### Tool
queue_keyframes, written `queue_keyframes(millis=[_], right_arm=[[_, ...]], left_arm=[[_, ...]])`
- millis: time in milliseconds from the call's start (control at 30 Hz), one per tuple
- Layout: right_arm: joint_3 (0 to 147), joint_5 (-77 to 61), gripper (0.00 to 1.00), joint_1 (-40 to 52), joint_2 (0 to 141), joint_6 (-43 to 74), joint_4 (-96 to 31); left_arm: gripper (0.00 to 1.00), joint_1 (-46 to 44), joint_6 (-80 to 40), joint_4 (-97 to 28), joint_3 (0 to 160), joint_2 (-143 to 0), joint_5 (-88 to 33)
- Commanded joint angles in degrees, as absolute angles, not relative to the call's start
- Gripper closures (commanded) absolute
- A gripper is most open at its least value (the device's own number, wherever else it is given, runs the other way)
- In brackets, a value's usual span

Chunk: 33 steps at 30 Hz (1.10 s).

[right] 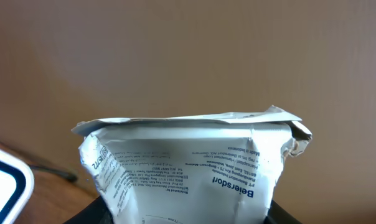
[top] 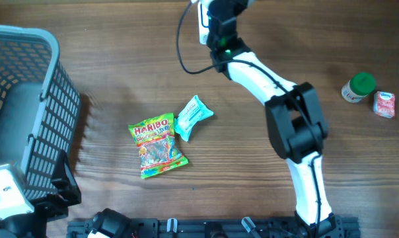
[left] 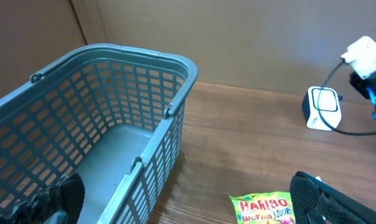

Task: Scan the item barcode
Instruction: 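Hold the white pack at the scanner, then carry it to the right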

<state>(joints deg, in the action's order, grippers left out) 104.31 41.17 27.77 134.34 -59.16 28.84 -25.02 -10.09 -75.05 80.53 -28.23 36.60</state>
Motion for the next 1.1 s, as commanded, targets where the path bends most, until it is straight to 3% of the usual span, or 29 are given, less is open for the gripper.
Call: queue_keyframes(millis=[0,700,1067], right_arm=[[110.63,43.07,0.54,29.23,140.92,-67.66,30.24],[112.62,33.63,0.55,32.03,152.42,-78.28,40.51],[112.62,38.57,0.58,31.59,149.16,-79.68,45.95]], left_arm=[[0.0,-24.86,-9.41,-74.85,80.68,-28.23,36.93],[0.0,-24.86,-9.41,-74.87,80.68,-28.23,36.93],[0.0,-24.86,-9.41,-74.87,80.68,-28.23,36.93]])
